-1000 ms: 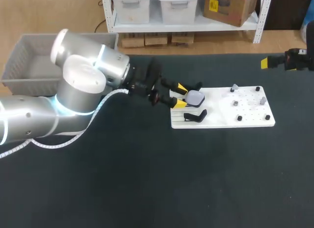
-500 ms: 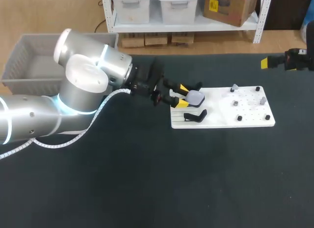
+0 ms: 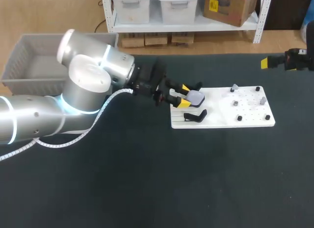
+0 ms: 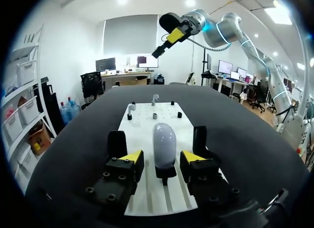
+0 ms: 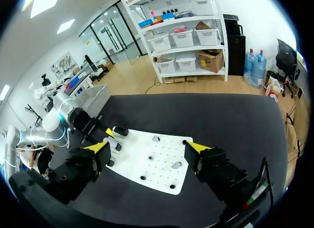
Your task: Pick up each earbud case from the left stands, insert the matching earbuds, close the lid, and place the case in the box.
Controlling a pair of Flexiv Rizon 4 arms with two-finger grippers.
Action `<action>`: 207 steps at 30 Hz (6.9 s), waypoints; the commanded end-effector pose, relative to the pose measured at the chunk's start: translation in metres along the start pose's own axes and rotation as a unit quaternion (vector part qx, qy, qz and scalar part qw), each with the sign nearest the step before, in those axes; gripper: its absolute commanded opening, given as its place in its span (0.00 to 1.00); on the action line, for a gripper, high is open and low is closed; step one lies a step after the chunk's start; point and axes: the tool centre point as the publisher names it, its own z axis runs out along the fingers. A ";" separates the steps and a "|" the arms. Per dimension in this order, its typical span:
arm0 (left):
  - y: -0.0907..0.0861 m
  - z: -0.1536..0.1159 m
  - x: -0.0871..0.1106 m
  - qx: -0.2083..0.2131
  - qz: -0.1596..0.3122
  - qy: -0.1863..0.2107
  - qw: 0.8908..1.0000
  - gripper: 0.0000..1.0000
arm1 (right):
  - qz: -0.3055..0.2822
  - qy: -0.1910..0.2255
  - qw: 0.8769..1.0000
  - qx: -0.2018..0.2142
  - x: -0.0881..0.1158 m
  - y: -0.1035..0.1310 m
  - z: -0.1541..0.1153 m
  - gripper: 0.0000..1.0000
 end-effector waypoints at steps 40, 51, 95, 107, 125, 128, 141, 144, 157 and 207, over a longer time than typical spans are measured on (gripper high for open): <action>-0.027 -0.017 -0.042 -0.014 0.035 -0.085 0.996 0.00 | 0.000 0.000 1.000 -0.002 0.000 -0.001 0.000 1.00; -0.052 -0.029 -0.088 -0.050 0.048 -0.157 0.985 0.00 | 0.000 0.000 1.000 -0.002 0.000 -0.001 0.000 1.00; -0.065 -0.029 -0.104 -0.015 0.034 -0.209 0.977 0.00 | -0.018 -0.005 1.000 -0.016 0.009 0.014 -0.009 1.00; -0.065 -0.029 -0.104 -0.015 0.034 -0.209 0.977 0.00 | -0.059 -0.012 0.996 -0.072 0.057 0.094 -0.039 1.00; -0.065 -0.029 -0.104 -0.015 0.034 -0.209 0.977 0.00 | -0.107 0.060 0.987 -0.107 0.068 0.164 0.015 1.00; -0.065 -0.029 -0.104 -0.015 0.034 -0.209 0.977 0.00 | -0.109 0.067 0.987 -0.097 0.066 0.167 0.023 1.00; -0.065 -0.029 -0.104 -0.015 0.034 -0.209 0.977 0.00 | -0.097 0.090 0.989 -0.072 0.063 0.165 0.051 1.00; -0.065 -0.029 -0.104 -0.015 0.034 -0.209 0.977 0.00 | -0.092 0.092 0.989 -0.067 0.062 0.162 0.057 1.00; -0.065 -0.029 -0.104 -0.015 0.034 -0.209 0.977 0.00 | -0.072 0.090 0.992 -0.060 0.056 0.154 0.069 1.00; -0.065 -0.029 -0.104 -0.015 0.034 -0.209 0.977 0.00 | -0.171 0.071 0.962 0.199 -0.006 0.098 0.016 1.00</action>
